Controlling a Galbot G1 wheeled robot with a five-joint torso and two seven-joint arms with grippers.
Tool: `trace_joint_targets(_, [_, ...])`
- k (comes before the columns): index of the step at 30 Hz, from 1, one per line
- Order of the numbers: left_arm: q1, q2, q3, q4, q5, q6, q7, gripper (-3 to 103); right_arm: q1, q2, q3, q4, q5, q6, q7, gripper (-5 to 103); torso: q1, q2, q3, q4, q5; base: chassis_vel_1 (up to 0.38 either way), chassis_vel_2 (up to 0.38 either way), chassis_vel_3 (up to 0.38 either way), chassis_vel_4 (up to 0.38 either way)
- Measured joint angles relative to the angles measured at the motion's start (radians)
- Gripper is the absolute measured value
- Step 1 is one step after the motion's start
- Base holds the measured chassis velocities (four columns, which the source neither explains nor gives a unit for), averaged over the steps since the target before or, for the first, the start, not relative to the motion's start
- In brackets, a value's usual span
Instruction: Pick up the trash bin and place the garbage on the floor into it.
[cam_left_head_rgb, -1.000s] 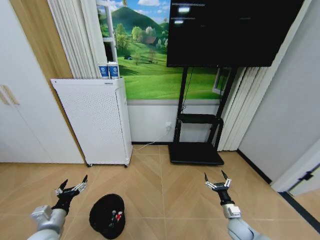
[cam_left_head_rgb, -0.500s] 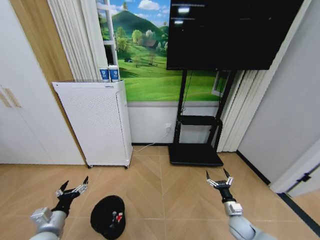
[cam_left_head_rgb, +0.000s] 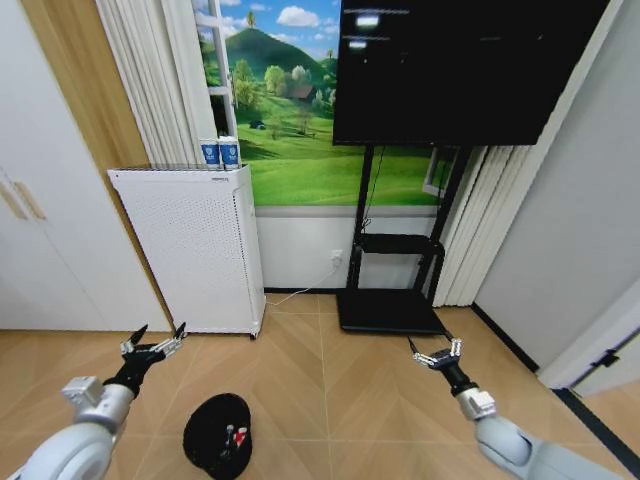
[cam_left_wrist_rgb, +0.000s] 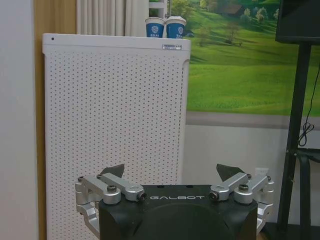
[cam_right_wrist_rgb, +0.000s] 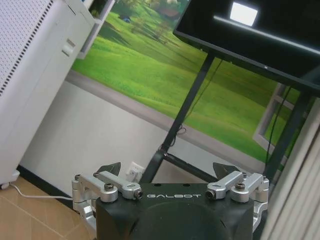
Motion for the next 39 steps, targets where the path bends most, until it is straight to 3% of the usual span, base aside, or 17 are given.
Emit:
trace_joint_targets(7, [-0.043, 0.017, 0.037, 0.023, -0.003, 0.001, 0.011, 100, 0.0, -0.018, 0.007, 0.01, 0.044, -0.01, -0.004, 100, 0.012, 0.028, 0.016, 0.0015, 0.0001, 0.0, 0.0, 0.0, 0.0])
trace_joint_targets(9, [-0.07, 0.027, 0.064, 0.029, -0.009, 0.002, 0.011, 100, 0.0, -0.017, 0.009, 0.019, 0.047, -0.014, -0.003, 100, 0.017, 0.04, 0.023, 0.0004, 0.0, 0.0, 0.0, 0.0, 0.0])
trace_joint_targets(13, [-0.107, 0.042, 0.1, 0.042, -0.016, 0.003, 0.009, 100, -0.002, -0.009, 0.01, 0.019, 0.047, -0.016, -0.002, 100, 0.025, 0.057, 0.031, 0.0013, 0.0003, 0.0, 0.0, 0.0, 0.0])
trace_joint_targets(16, [-0.135, 0.043, 0.133, 0.054, -0.017, 0.004, -0.001, 100, 0.0, -0.002, 0.011, 0.011, 0.046, -0.016, -0.002, 100, 0.031, 0.072, 0.04, 0.0004, 0.0001, 0.0, 0.0, 0.0, 0.0])
trace_joint_targets(26, [-0.212, 0.023, 0.241, 0.084, 0.0, -0.024, -0.031, 100, 0.006, 0.03, 0.018, -0.019, 0.044, -0.007, -0.002, 100, 0.047, 0.112, 0.065, 0.0008, 0.0, 0.0, 0.0, 0.0, 0.0])
trace_joint_targets(39, [-0.204, -0.021, 0.255, 0.102, 0.016, -0.045, -0.032, 100, -0.014, 0.068, 0.047, -0.041, 0.007, 0.008, 0.006, 100, 0.048, 0.112, 0.065, 0.0008, 0.0001, 0.0, 0.0, 0.0, 0.0])
